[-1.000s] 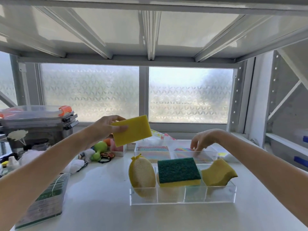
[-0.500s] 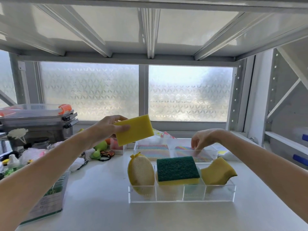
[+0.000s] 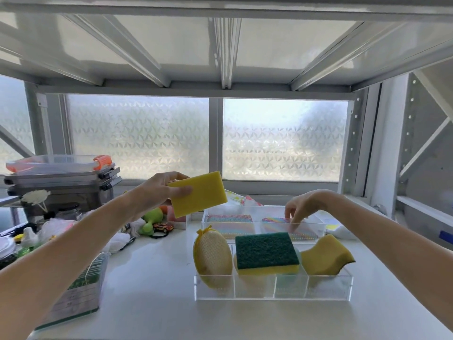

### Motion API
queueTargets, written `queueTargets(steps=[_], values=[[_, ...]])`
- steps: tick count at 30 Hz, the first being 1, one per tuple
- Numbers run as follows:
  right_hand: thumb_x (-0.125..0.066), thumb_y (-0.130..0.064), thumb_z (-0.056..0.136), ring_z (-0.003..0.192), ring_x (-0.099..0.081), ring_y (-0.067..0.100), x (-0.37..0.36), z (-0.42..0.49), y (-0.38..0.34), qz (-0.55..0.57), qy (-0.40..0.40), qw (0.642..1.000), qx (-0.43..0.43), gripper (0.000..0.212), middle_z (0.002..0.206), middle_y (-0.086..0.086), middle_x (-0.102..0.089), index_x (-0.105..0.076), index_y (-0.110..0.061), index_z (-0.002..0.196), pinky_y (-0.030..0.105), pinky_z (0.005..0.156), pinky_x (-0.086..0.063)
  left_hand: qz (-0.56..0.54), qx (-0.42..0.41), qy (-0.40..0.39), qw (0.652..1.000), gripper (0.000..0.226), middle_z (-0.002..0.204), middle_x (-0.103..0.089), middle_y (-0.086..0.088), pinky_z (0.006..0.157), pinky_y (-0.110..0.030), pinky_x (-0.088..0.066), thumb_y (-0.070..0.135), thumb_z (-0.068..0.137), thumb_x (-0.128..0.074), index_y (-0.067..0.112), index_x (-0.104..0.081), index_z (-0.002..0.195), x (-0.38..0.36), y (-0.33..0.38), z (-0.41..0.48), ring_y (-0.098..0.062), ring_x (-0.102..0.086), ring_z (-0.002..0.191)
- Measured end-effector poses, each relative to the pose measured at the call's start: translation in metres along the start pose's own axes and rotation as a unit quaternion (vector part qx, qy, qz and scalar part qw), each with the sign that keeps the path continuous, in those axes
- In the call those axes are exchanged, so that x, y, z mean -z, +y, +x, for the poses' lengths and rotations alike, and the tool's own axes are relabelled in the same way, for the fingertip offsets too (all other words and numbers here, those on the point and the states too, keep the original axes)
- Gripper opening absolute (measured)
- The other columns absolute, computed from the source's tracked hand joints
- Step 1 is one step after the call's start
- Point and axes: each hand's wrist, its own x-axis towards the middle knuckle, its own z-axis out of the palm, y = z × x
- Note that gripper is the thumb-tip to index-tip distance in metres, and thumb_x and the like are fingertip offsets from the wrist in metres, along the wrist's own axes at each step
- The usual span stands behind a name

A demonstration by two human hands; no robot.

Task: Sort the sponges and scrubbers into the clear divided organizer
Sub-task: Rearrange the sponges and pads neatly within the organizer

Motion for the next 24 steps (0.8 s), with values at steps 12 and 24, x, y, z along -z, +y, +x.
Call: queueTargets(steps=[12,24], values=[[-0.088,-0.043,0.053,0.077,-0.049,0.013,-0.003,0.004,0.023,0.032,0.148,0.985,0.078,0.047,0.084,-0.006,-0.053,-0.059,-0.020,0.083,0.028,0.071,-0.043,-0.006,-0.003,0.000,1.000,0.028,0.115,-0.062,-0.013,0.082,-0.033,-0.054,0.025,0.086,-0.064,0.017,-0.059,0.112,-0.002,0.003,0.003,-0.024,-0.064,0.100],[-0.075,-0.024,0.078,0.085,-0.062,0.020,0.028,-0.020,0.002,0.343,0.218,0.891,0.201,0.020,0.095,0.009,-0.071,-0.062,-0.017,0.092,0.035,0.080,-0.046,-0.016,-0.015,0.017,1.000,0.029,0.116,-0.062,-0.014,0.082,-0.029,-0.053,0.021,0.087,-0.062,0.013,-0.059,0.115,0.009,0.015,0.001,-0.023,-0.063,0.100]])
